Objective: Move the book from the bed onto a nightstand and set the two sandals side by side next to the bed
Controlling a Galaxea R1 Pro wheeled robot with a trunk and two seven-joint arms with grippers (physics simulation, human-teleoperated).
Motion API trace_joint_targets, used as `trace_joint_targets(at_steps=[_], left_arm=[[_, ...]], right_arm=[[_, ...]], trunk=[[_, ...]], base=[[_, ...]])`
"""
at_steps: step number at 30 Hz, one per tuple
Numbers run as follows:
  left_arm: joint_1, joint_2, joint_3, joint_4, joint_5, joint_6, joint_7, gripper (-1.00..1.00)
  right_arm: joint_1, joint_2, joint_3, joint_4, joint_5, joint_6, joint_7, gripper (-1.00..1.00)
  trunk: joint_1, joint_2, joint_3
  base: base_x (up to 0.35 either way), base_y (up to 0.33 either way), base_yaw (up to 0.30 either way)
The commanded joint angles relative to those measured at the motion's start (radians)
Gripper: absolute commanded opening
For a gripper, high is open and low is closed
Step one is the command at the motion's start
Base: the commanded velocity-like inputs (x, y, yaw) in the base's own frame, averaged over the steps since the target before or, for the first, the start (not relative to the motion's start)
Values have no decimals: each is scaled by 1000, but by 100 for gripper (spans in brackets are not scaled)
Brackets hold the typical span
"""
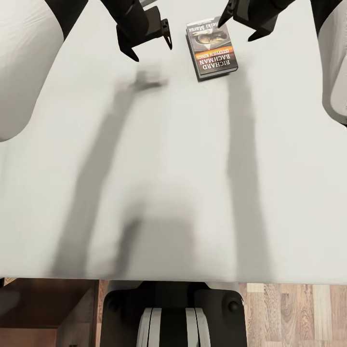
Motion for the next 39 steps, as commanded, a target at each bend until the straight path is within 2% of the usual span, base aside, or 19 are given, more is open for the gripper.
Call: trace_joint_targets(at_steps=[1,9,39], left_arm=[[-1,1,-6,-1,11,1,8,100],[-1,0,-6,-1,11,1,8,100],[1,-1,-6,-3,11,1,8,100]], right_arm=[[0,2,-7,-1,5,4,6,100],[3,4,-7,-1,5,4,33,100],[13,0,-6,-2,6,4,65,100]], trunk=[[0,0,0],[0,0,0],[0,0,0]], base=[[0,0,0],[0,0,0],[0,0,0]])
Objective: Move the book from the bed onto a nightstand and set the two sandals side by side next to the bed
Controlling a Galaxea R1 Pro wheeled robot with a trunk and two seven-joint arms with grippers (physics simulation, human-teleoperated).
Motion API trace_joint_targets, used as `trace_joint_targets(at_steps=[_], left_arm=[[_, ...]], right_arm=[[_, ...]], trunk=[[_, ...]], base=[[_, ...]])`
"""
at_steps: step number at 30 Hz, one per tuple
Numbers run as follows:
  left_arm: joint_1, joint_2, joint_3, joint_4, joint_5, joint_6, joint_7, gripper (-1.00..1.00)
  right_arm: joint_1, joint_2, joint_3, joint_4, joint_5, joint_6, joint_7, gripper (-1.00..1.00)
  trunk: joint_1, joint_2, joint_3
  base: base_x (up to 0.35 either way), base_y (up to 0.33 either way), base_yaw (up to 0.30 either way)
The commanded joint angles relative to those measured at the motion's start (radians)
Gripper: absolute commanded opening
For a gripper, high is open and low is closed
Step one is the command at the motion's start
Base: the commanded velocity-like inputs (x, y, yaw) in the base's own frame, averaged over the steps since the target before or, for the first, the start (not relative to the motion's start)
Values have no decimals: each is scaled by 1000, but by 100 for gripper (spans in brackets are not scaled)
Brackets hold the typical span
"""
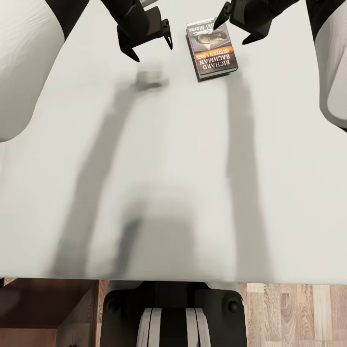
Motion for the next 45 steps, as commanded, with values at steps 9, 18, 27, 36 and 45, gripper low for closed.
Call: trace_joint_targets(at_steps=[9,18,27,36,45], left_arm=[[0,0,-6,-2,11,1,8,100],[3,0,-6,-19,11,1,9,100],[4,0,-6,-24,11,1,9,100],[4,0,-6,-26,11,1,9,100],[4,0,-6,-27,11,1,9,100]], right_arm=[[6,-5,-5,-2,6,4,11,100],[19,-8,-5,-3,6,4,20,100],[28,-9,-5,-6,6,4,33,100],[31,-10,-4,-7,6,4,38,100],[47,-10,-3,-11,6,4,42,100]], trunk=[[0,0,0],[0,0,0],[0,0,0],[0,0,0],[0,0,0]], base=[[0,0,0],[0,0,0],[0,0,0],[0,0,0],[0,0,0]])
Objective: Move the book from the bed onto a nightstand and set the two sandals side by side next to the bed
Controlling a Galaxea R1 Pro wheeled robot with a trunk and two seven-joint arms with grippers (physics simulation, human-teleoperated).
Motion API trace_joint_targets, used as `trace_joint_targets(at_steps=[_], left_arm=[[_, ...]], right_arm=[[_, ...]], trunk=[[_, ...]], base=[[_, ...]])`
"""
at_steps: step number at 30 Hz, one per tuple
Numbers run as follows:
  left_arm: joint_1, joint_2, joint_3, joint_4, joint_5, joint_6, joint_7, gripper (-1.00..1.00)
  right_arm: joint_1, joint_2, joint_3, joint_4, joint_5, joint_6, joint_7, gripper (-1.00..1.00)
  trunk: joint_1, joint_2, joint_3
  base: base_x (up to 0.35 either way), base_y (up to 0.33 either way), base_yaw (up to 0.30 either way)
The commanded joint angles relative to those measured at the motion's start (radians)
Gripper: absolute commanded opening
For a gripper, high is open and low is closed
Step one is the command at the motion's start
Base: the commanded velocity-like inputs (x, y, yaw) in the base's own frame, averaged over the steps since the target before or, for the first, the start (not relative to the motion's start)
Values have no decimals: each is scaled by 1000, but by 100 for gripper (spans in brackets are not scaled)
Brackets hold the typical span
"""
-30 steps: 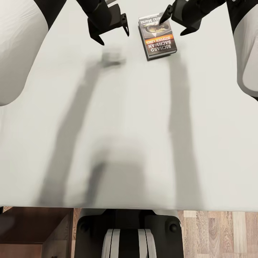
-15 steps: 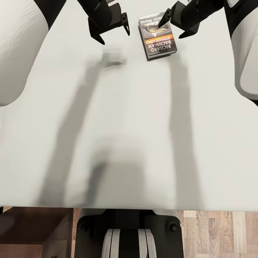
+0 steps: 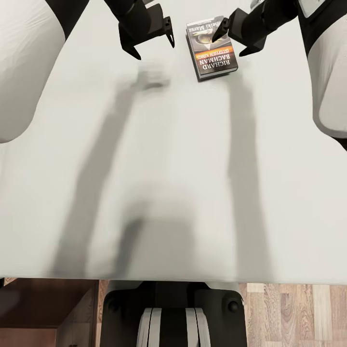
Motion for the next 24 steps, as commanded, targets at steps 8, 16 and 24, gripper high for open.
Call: trace_joint_targets(at_steps=[8,16,24], left_arm=[[-1,1,-6,-1,11,0,8,100],[-1,1,-6,-2,11,0,8,100],[-1,1,-6,-2,11,0,8,100]], right_arm=[[5,0,-5,-3,6,4,13,100],[7,-4,-4,-4,6,4,18,100],[7,-5,-4,-5,6,4,22,100]], trunk=[[0,0,0],[0,0,0],[0,0,0]], base=[[0,0,0],[0,0,0],[0,0,0]])
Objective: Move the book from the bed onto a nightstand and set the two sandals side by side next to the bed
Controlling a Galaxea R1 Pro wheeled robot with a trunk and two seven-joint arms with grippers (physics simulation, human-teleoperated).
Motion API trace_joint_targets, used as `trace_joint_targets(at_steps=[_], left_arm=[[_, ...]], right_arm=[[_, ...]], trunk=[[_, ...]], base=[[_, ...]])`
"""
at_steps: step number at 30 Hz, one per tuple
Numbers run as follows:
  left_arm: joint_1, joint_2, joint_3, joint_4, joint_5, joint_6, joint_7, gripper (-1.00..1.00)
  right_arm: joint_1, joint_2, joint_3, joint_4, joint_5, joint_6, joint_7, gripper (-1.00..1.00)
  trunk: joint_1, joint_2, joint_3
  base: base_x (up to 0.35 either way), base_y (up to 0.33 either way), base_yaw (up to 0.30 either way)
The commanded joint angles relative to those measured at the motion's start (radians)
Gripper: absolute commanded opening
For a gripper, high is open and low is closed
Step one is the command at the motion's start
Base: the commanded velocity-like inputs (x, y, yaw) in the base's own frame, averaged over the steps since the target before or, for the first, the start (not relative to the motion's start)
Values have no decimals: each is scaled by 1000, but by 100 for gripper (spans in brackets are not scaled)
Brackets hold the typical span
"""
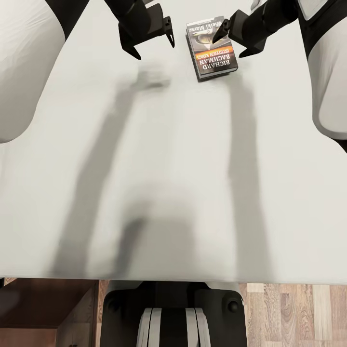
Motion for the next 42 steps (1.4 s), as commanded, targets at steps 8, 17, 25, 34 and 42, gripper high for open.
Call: trace_joint_targets(at_steps=[8,17,25,34,42], left_arm=[[-1,1,-6,-1,11,0,8,100],[-1,1,-6,-3,11,0,8,100],[-1,1,-6,-3,11,0,8,100],[-1,0,-6,-3,11,0,8,100],[-1,0,-6,-3,11,0,8,100]], right_arm=[[0,0,-5,-1,6,4,7,100],[0,-1,-5,-1,6,4,7,100],[0,-4,-3,-1,6,4,8,100],[9,-6,-1,-2,6,4,12,100],[15,-9,0,-3,7,4,26,100]], trunk=[[0,0,0],[0,0,0],[0,0,0],[0,0,0],[0,0,0]], base=[[0,0,0],[0,0,0],[0,0,0],[0,0,0],[0,0,0]])
